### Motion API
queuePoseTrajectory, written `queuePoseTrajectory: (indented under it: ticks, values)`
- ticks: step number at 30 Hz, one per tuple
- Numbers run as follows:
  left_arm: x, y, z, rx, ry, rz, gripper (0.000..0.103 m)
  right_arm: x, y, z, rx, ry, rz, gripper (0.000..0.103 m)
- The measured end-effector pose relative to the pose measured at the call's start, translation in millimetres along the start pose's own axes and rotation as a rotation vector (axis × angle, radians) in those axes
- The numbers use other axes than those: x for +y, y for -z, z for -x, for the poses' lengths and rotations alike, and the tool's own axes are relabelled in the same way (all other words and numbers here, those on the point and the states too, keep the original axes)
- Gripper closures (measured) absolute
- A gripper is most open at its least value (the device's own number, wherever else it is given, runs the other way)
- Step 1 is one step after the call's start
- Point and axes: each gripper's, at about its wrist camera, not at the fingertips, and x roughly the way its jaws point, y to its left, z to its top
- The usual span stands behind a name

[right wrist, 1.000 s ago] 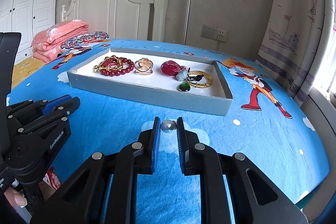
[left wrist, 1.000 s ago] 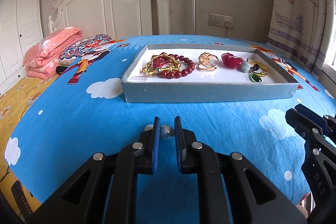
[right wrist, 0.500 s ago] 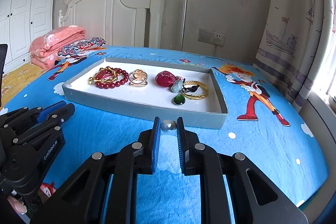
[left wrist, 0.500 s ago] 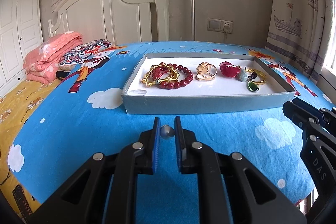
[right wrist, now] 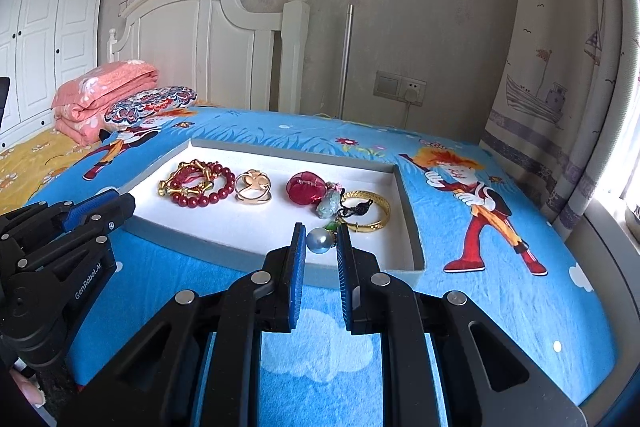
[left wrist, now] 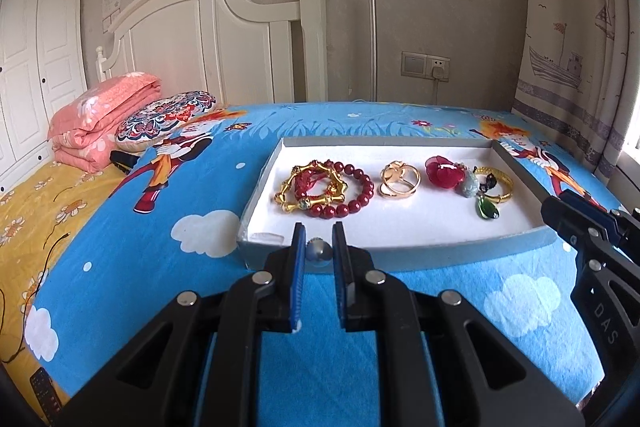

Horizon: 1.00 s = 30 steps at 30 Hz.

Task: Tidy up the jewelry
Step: 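Carry the pearls into the tray with both tools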

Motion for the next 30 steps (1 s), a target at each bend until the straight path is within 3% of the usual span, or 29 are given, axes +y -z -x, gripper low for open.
queuePoseTrajectory:
  ticks: [11, 18, 30]
  values:
    - [-3.7, -46.7, -31.3, 0.003, -0.013, -0.01, 0.09, -10.7, -33.7, -41.1, 0.031, 0.026, -0.007, 0.089]
    - [-0.9, -74.6, -58.2, 0.046, 0.055, 0.007, 0.09, -14.5, -45.9, -64.3, 0.051, 0.034, 0.005, 0.089]
    - [-5.5, -90.3, -100.6, 0.107, 0.007, -0.021, 0.09, -14.5, -52.3, -92.0, 0.1, 0.03, -0.011, 0.089]
